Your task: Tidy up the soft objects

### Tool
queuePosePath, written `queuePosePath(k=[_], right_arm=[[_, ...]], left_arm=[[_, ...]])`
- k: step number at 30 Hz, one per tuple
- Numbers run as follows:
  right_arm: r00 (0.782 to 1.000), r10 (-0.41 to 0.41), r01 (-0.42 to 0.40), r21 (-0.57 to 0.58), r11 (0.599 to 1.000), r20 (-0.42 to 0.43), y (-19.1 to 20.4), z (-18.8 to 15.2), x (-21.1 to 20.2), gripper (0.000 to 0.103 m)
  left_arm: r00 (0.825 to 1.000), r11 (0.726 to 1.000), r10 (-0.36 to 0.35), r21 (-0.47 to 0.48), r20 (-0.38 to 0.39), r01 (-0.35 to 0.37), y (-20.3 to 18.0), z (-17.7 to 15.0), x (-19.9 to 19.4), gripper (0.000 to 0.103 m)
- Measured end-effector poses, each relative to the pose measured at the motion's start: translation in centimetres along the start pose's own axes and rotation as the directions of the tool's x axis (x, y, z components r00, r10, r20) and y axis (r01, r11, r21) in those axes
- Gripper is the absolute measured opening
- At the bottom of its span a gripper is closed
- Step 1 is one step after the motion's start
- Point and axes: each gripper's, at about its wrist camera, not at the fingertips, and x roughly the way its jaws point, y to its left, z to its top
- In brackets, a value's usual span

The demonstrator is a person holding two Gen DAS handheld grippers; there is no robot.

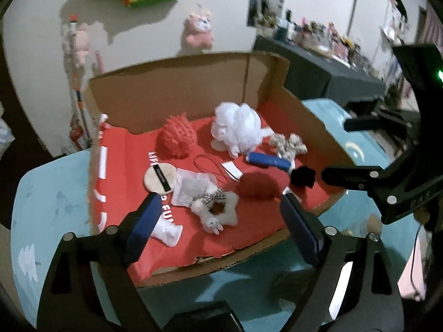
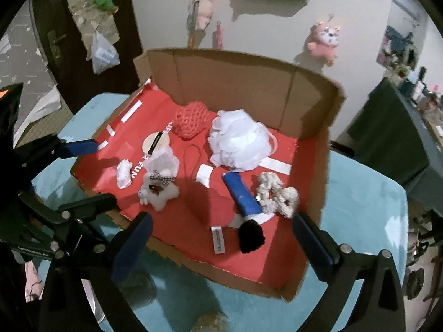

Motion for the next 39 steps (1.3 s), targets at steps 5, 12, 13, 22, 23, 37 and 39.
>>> queuePosePath(k=[5,12,13,22,23,37,39], right_arm=[[0.997,-0.038,0.033,0.083,0.996,0.063,-0.5,-1.2,-1.8,0.103],[0.985,-0.125,0.108,0.14,0.984,0.118,-0.3,-2.9,-3.3,0.103],[0.982,-0.137,0.119,0.141,0.983,0.126,-0.2,-3.1,-3.4,0.103],[0.972,-0.198,0.173,0.18,0.968,0.129,0.2,-4.5,-1.6,0.103],[0.972,-0.2,0.176,0.182,0.968,0.125,0.2,-4.5,-1.3,0.103],[0.973,-0.218,0.199,0.205,0.958,0.072,0.0,-5.2,1.8,0.103],[0.974,-0.217,0.2,0.211,0.957,0.062,-0.1,-5.2,2.1,0.103]], left_arm=[[0.996,0.997,0.069,-0.035,0.063,-0.067,-0.2,-0.7,-1.3,0.092],[0.985,0.989,0.141,-0.059,0.095,-0.136,-0.5,-1.6,-2.1,0.092],[0.985,0.989,0.142,-0.062,0.101,-0.136,-0.5,-1.8,-2.2,0.092],[0.976,0.978,0.194,-0.099,0.095,-0.185,0.1,-2.5,-1.1,0.092],[0.976,0.976,0.2,-0.104,0.088,-0.19,0.2,-2.6,-0.8,0.092],[0.979,0.971,0.205,-0.126,0.006,-0.203,0.8,-3.4,1.8,0.092],[0.978,0.97,0.211,-0.122,0.002,-0.209,0.8,-3.5,1.9,0.092]])
